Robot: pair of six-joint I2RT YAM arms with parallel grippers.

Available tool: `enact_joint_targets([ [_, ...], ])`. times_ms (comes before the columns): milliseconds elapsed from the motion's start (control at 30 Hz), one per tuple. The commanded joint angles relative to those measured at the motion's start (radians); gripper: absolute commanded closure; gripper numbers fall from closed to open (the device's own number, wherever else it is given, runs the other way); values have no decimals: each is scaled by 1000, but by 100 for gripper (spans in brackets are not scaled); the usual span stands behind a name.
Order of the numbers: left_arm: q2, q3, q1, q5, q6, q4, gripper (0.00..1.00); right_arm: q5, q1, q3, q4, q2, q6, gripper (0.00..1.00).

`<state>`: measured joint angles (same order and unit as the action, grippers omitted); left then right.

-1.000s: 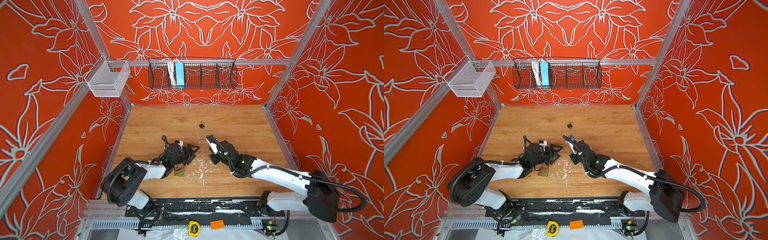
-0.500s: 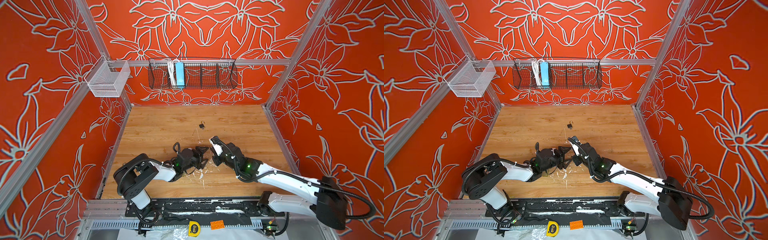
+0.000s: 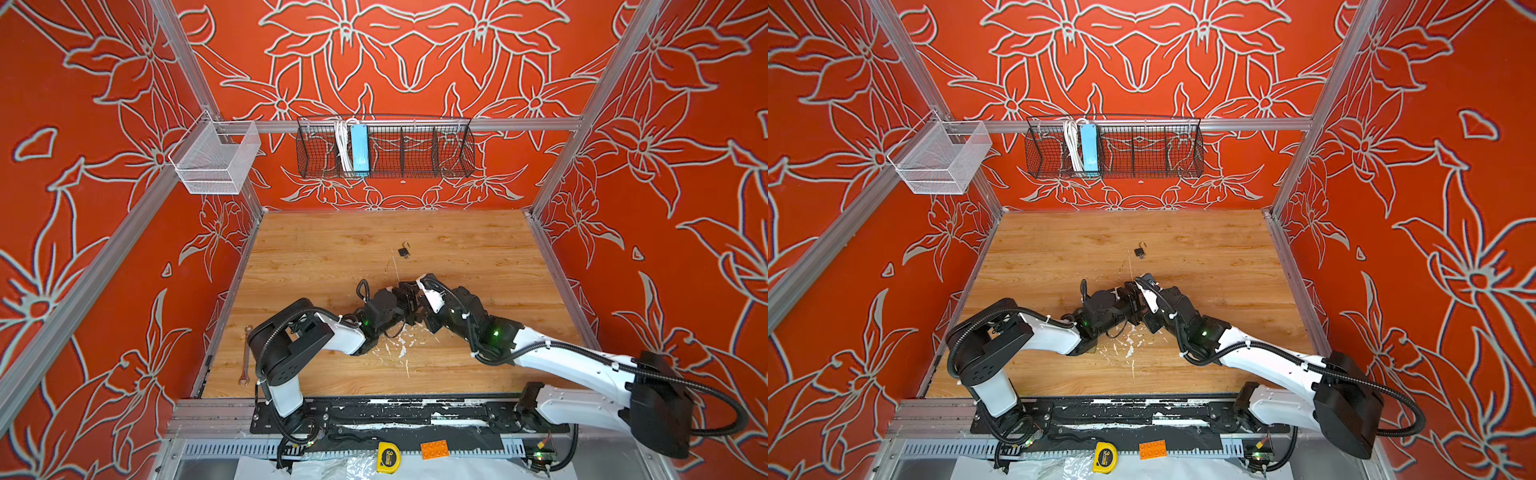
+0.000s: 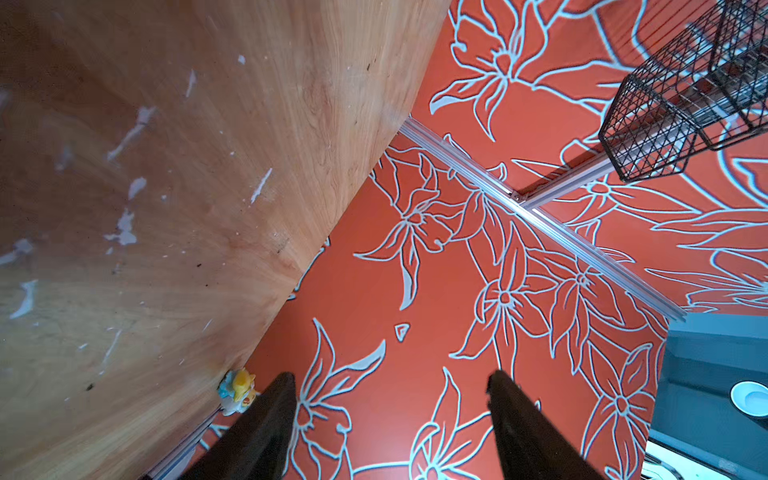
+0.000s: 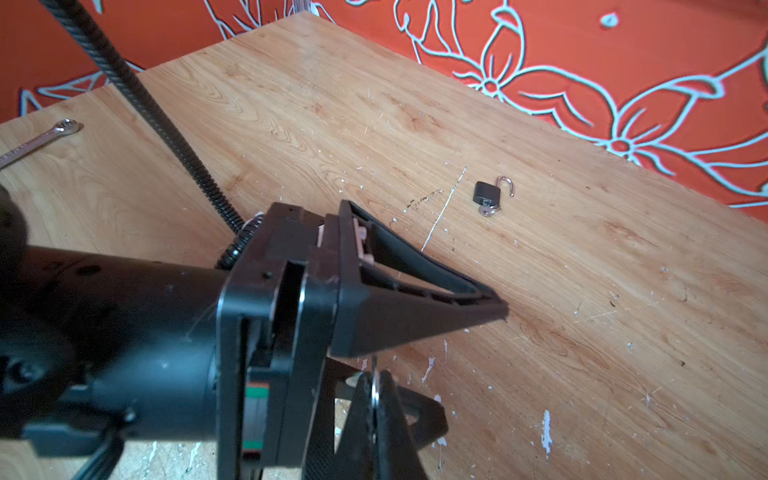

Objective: Unlock with the key

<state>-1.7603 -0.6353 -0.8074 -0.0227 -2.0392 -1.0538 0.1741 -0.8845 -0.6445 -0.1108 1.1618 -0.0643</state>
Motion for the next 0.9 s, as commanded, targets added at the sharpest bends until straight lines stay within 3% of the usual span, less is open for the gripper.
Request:
enact_joint_targets([
  [0, -18, 1, -6, 18, -56, -90, 32, -3, 2, 16, -32, -11, -9, 100],
  [433, -9, 38, -6, 72, -38, -195, 68, 25, 2, 18, -16, -33, -1, 100],
  [867, -25, 61, 1, 81, -20, -232, 81, 47, 2, 36, -14, -93, 6, 100],
])
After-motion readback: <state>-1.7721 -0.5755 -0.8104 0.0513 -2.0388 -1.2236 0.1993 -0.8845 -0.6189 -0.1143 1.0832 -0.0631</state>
